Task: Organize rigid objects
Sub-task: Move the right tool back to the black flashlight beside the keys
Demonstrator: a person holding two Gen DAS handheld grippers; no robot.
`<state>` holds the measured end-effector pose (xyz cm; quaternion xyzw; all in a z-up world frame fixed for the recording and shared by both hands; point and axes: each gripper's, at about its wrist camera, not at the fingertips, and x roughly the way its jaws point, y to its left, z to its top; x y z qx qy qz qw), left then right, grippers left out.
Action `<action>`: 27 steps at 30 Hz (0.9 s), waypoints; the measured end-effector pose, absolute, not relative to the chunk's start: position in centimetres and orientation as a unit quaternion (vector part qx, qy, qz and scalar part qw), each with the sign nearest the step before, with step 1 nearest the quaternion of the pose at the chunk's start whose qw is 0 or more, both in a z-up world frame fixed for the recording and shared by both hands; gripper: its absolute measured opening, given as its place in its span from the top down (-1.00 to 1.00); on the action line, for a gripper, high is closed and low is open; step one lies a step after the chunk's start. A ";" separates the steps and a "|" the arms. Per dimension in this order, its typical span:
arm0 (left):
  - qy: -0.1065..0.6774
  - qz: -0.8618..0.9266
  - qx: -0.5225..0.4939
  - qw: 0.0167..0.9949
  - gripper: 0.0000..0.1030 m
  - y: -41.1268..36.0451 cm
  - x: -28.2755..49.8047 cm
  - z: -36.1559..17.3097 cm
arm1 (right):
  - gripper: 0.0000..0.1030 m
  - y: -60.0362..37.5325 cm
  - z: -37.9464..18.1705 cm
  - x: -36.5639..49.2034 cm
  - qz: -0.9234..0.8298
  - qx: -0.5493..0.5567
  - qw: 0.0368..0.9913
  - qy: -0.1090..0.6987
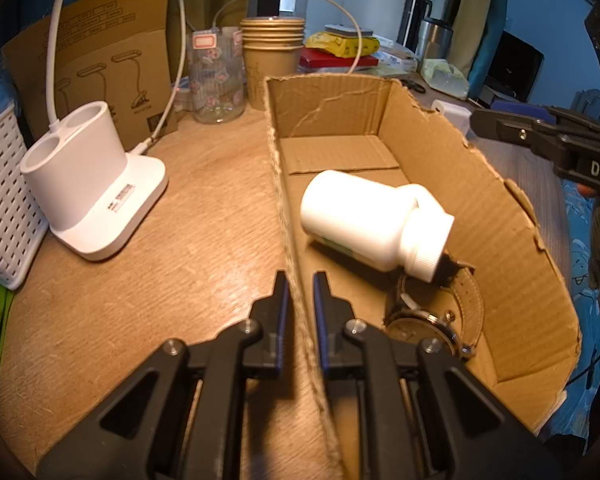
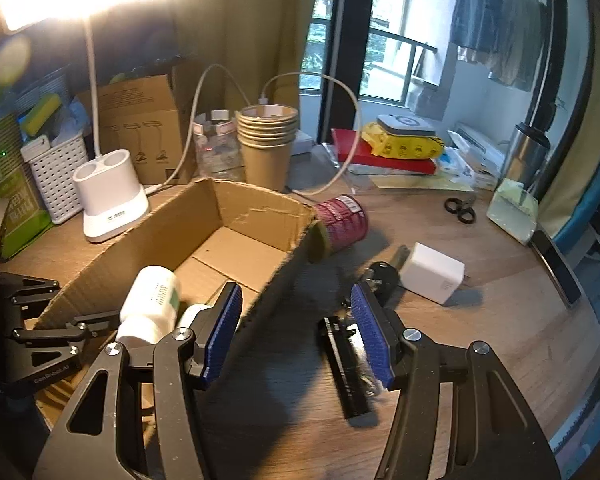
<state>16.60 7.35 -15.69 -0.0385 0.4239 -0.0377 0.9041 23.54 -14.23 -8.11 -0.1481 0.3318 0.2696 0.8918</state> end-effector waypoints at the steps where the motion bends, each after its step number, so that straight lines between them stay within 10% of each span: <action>1: 0.424 -0.038 -0.039 0.904 0.75 7.4 16.6 -15.7 | -0.16 -14.6 -8.2 23.8 0.268 -0.144 0.892 0.334; 27: 0.424 -0.038 -0.039 0.904 0.75 7.3 16.6 -15.7 | -0.16 -19.0 -12.4 26.2 0.210 -0.126 0.891 0.383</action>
